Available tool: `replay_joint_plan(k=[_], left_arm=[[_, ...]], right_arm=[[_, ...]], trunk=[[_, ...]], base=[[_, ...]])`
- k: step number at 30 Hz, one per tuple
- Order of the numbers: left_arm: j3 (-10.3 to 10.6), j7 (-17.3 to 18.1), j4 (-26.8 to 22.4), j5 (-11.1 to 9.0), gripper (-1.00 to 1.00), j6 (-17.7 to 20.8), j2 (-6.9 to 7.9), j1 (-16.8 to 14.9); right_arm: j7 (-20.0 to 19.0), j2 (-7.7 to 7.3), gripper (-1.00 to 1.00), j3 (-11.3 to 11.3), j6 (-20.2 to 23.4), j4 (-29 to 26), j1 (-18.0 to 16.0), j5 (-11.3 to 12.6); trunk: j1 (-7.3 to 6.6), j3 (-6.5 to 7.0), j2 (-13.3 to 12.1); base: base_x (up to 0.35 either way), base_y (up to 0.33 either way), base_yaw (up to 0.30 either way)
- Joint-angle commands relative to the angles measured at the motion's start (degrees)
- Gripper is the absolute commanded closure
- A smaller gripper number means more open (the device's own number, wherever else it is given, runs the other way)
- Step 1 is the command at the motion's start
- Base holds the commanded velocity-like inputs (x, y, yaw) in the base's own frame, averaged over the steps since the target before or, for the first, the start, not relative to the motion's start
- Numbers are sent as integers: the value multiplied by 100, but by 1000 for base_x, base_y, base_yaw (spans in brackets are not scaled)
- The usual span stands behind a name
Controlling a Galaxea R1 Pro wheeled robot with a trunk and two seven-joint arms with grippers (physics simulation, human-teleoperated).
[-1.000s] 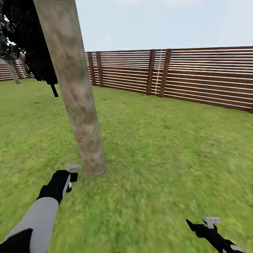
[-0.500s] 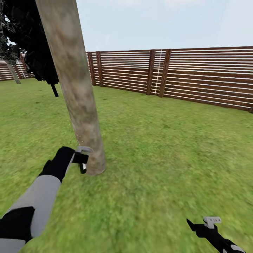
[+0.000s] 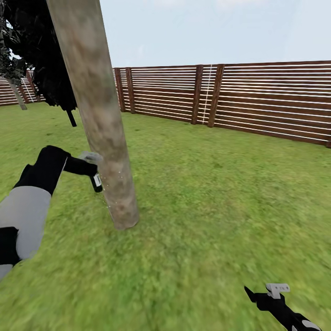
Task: In the garden, pick up the pesticide atomizer on the floor and spray pesticide onto both trees until each tree trunk is fully covered.
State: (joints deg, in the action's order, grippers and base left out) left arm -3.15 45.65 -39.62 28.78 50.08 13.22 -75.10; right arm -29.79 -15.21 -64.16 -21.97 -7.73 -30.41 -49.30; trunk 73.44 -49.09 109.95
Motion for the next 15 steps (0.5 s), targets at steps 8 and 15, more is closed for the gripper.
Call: replay_joint_plan(k=[8,15], left_arm=[[687,527,95,72,100,74,45,-59],[682,541,129,506,100,63,376,8]], right_arm=[[0,0,-100,2,-1,0,0,0],[0,0,-100,0,-5,0,0,0]], trunk=[[0,-1,0],[0,-1,0]], base=[[0,0,0],[0,0,0]])
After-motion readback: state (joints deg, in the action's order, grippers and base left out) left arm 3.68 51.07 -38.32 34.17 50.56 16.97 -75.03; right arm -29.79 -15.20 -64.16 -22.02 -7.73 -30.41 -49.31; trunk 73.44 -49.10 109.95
